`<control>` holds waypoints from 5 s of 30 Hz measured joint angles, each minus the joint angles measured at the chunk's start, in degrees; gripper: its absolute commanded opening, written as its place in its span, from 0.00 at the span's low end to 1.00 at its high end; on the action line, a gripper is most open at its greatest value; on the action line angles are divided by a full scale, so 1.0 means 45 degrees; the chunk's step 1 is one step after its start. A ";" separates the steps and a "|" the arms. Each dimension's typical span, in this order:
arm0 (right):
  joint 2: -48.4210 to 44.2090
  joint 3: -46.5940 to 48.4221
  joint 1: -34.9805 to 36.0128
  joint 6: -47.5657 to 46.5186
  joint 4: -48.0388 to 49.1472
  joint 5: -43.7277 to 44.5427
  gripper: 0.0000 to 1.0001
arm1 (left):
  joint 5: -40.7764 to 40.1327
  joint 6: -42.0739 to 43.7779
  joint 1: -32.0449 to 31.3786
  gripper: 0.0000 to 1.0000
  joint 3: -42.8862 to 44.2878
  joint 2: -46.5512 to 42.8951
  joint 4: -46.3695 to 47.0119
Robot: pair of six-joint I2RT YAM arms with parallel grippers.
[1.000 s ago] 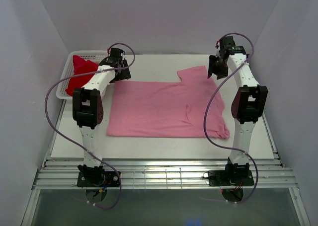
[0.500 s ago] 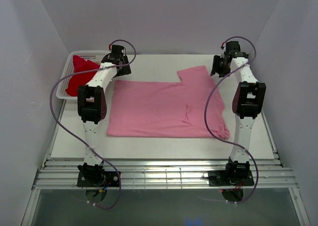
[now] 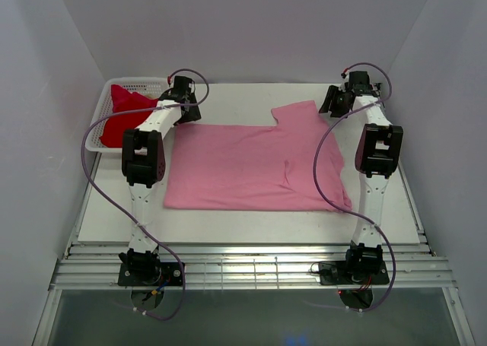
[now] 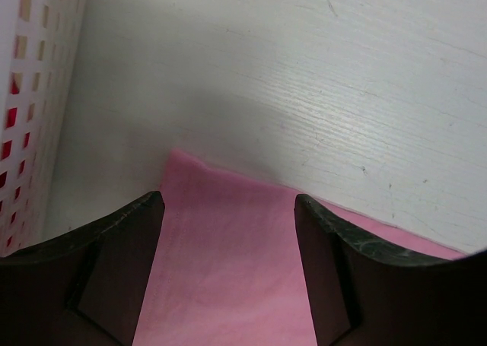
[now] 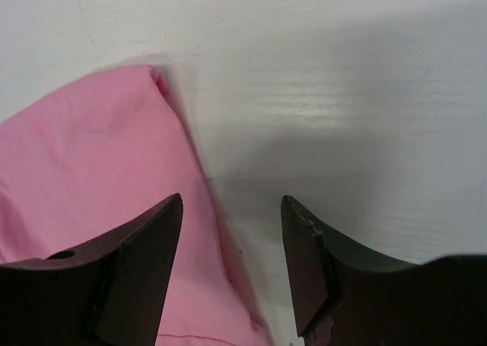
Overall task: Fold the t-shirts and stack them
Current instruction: Grap the side of the flattened tshirt furthest away from the robot with both arms
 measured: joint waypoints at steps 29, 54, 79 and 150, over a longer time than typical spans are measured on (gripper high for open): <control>0.0515 0.0141 0.1413 0.0369 0.0928 -0.0743 0.13 | -0.0287 -0.0287 0.0228 0.81 -0.0559 0.0000 0.0102; -0.0146 -0.0884 0.1375 -0.0287 0.1321 0.0588 0.10 | -0.0233 -0.0185 0.0345 0.31 -0.0418 0.0136 0.0185; -0.2890 -0.2341 0.1345 -0.0602 0.0350 0.1656 0.08 | -0.0763 -0.0257 0.0345 0.00 -0.1778 -0.0529 0.1039; -0.6144 -0.6883 0.1345 -0.1530 -0.0160 0.1744 0.08 | -0.0408 0.0189 0.0345 0.03 -0.3269 -0.0865 0.3633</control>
